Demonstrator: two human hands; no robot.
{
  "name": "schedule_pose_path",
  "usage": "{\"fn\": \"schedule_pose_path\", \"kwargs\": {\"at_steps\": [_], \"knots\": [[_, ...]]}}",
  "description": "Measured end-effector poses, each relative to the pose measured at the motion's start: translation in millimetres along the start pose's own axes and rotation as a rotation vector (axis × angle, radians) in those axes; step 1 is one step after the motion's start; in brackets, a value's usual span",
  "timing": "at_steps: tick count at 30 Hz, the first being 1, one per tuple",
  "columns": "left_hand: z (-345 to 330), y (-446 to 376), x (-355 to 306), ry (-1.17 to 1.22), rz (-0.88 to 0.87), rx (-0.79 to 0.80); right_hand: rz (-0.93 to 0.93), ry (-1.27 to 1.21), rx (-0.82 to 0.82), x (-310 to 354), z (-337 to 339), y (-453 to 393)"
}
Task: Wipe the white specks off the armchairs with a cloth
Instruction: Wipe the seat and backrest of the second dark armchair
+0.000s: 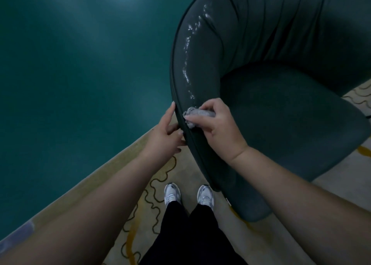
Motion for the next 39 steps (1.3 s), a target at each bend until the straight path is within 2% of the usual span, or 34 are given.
{"fn": "schedule_pose_path", "kwargs": {"at_steps": [3, 6, 14, 20, 26, 33, 39], "knots": [[-4, 3, 1, 0.021, -0.023, 0.046, 0.049, 0.027, -0.022, -3, 2, 10], [-12, 7, 2, 0.008, -0.048, 0.097, 0.008, 0.01, 0.006, -1, 3, 35], [-7, 2, 1, -0.062, -0.038, 0.005, 0.001, 0.032, 0.067, -4, 4, -43], [4, -12, -4, -0.068, -0.043, -0.013, 0.031, 0.005, 0.04, -4, 6, 1], [16, -35, -13, -0.089, -0.052, 0.016, 0.044, 0.11, 0.025, -1, 1, -86], [30, -59, -22, -0.079, -0.09, 0.135, -0.036, 0.037, -0.052, 0, 2, -57], [44, -87, -33, -0.132, -0.141, 0.2, -0.083, 0.115, -0.122, 0, 3, -138]]}}
Point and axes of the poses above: each hand's wrist, its own y-axis away from the middle knuckle, its own z-axis out of the back of the hand, x = y × z, the point moved 6 cm from there along -y, towards the middle knuckle, and after that the axes turned 4 degrees about -y, right-handed, at the moved point
